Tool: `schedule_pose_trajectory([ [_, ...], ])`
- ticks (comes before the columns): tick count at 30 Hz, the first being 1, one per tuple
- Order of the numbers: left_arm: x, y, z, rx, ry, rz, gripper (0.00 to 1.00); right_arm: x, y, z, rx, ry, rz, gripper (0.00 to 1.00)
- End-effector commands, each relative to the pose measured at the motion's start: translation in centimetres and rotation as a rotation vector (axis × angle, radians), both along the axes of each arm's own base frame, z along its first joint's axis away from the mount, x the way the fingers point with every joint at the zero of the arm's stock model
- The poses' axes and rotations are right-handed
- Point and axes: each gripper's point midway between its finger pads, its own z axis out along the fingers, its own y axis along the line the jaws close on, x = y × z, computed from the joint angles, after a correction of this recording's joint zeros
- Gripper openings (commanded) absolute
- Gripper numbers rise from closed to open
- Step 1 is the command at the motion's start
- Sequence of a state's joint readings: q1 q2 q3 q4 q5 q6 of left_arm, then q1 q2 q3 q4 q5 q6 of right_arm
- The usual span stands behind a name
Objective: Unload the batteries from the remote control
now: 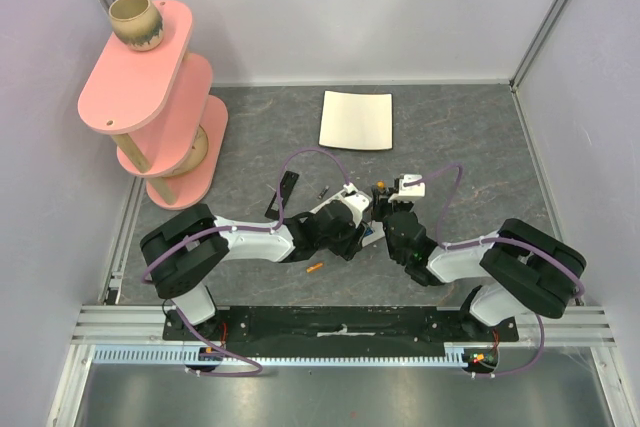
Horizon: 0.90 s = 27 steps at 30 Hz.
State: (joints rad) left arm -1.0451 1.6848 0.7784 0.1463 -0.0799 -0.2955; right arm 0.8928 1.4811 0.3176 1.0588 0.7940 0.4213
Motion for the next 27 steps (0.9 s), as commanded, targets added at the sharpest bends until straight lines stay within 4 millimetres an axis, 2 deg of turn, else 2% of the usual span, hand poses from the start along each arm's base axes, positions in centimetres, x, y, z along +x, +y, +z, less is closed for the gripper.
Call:
schedule_pose_trajectory([
  [1,-4.8,4.9,-5.5,0.200,0.201,0.003,0.02,0.0,-1.0,-0.1,-0.029,-0.014,-0.039,0.00],
  [8,-4.7,4.6,-5.4,0.191,0.198,0.000,0.02,-0.3,-0.1,-1.3,-0.046,-0.003,0.009,0.00],
  [14,-4.7,4.6,-5.4,0.185,0.200,-0.001,0.02,-1.1,0.7,-1.7,0.019,0.015,0.061,0.00],
  [21,-4.8,4.5,-5.3,0.176,0.198,-0.003,0.02,-2.3,1.8,-2.2,0.239,0.081,0.146,0.00],
  [27,-5.0,4.8,-5.5,0.182,0.204,-0.003,0.02,-2.5,1.4,-1.1,0.444,0.091,0.228,0.00],
])
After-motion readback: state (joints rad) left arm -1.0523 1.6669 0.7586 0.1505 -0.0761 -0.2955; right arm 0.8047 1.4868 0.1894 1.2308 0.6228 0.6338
